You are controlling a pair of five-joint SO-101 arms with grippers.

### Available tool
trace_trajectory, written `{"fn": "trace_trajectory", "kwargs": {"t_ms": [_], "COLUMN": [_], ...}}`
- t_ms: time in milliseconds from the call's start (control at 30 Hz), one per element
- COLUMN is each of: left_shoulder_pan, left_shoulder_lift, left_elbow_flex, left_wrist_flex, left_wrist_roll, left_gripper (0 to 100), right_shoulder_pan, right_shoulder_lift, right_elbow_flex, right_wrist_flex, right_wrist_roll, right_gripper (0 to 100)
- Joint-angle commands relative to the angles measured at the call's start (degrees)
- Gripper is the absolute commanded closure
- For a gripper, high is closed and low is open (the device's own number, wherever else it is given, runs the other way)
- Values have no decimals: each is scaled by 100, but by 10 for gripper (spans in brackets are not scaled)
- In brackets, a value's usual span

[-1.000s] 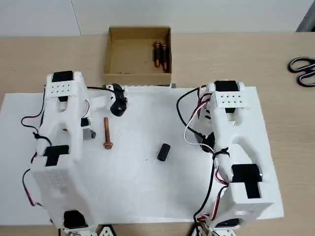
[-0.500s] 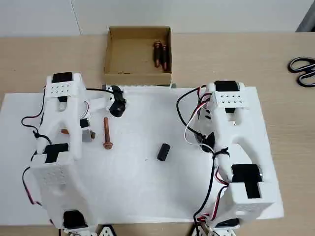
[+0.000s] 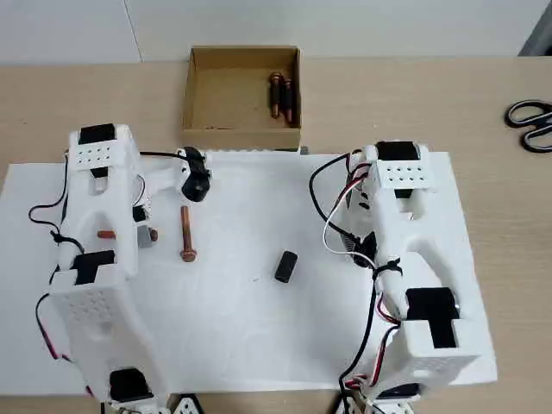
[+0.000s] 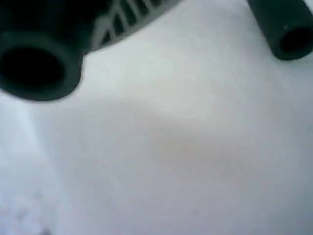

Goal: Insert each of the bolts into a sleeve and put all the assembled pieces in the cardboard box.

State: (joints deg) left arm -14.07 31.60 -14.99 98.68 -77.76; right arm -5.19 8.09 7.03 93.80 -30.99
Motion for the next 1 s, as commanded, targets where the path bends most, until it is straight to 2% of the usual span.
{"fn": "trace_trajectory", "kwargs": {"t_ms": [0,200,333,667,967], "left_shoulder_pan": [-18,149,255,624,598], "left_shoulder_lift": [-79,-79,-26,-70,0], "left_elbow_flex": [-207,-198,-180,-180,215], "left_wrist_flex": [176,176,176,176,149], "left_wrist_roll": [-1688,-1521,-1336,-334,-343], "left_gripper": [900,914,997,994,993], "right_shoulder_pan": [40,40,40,40,40], "right_shoulder_lift": [-295,-295,-321,-312,-321], "right_elbow_flex": [-44,-53,-53,-53,-53], "right_wrist_flex": [-31,-40,-40,-40,-4], "right_wrist_roll": [53,62,62,62,62], "right_gripper": [996,996,996,996,996]}}
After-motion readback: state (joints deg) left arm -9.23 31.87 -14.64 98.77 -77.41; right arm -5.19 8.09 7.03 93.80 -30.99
